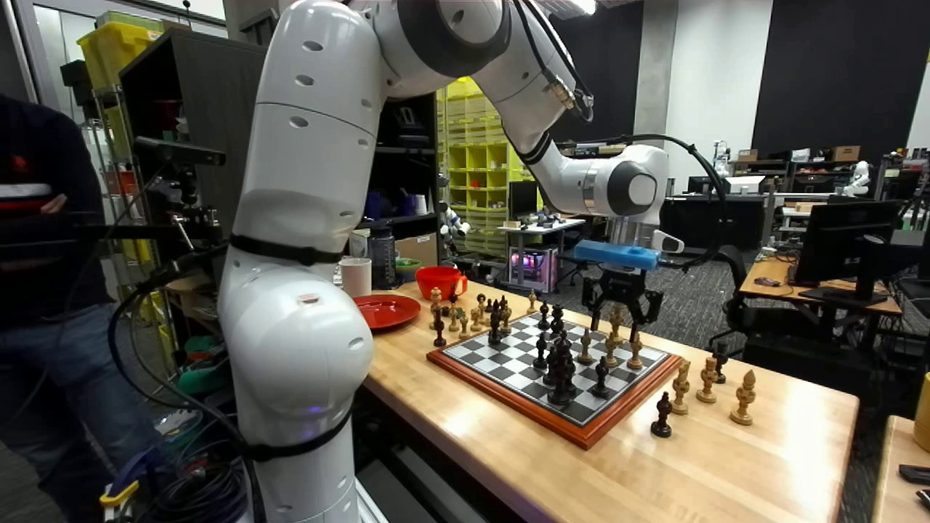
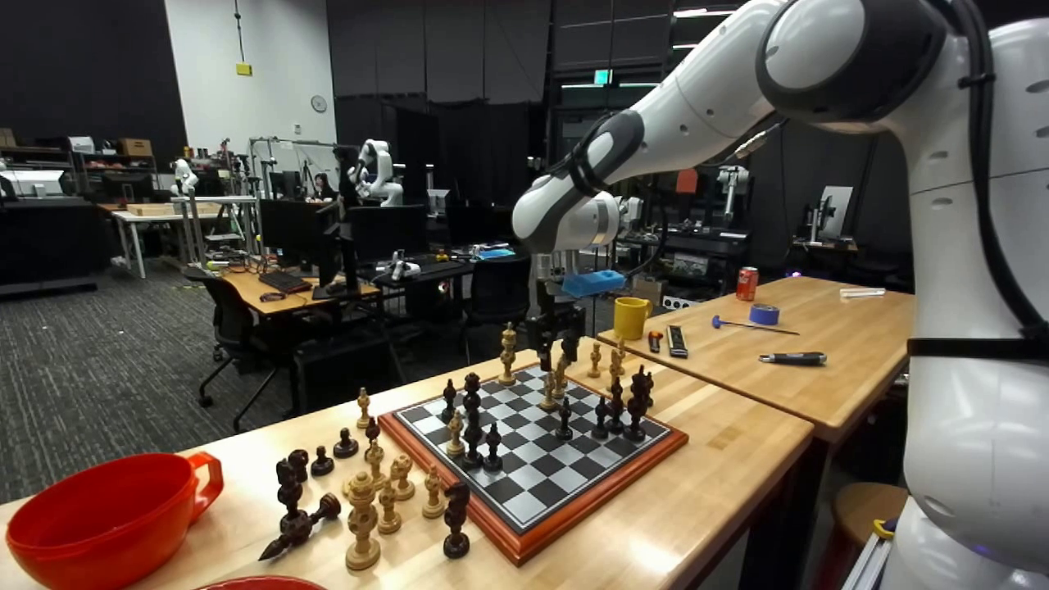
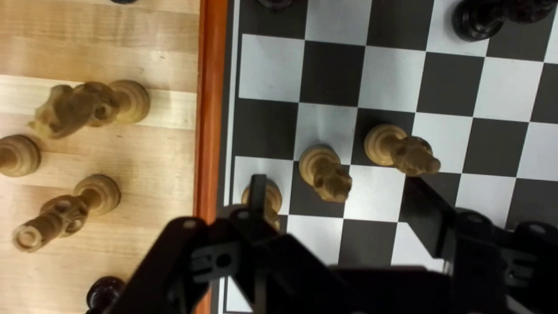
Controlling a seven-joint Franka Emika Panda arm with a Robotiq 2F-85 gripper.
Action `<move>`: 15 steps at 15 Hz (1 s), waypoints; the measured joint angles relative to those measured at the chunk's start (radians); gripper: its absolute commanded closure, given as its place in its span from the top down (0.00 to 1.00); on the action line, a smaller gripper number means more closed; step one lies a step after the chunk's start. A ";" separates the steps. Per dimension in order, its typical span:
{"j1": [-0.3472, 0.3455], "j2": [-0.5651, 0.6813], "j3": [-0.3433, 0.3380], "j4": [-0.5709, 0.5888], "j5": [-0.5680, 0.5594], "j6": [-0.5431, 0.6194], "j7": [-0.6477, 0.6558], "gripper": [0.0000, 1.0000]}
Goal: Move the beige chest piece forward between the other two beige chest pieces
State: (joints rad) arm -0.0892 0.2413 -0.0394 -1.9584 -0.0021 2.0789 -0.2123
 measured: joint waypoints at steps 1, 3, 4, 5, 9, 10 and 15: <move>0.000 -0.005 0.000 0.000 0.001 0.001 -0.003 0.75; 0.000 -0.024 0.000 -0.001 0.003 0.002 -0.015 0.76; 0.000 -0.038 0.000 -0.002 0.005 0.003 -0.020 0.84; 0.000 -0.055 0.000 -0.005 0.006 0.002 -0.021 0.94; 0.000 -0.156 -0.002 -0.046 0.006 -0.021 -0.014 1.00; 0.000 -0.191 -0.003 -0.066 0.006 -0.034 -0.007 1.00; 0.009 -0.395 -0.003 -0.194 0.006 -0.124 0.023 1.00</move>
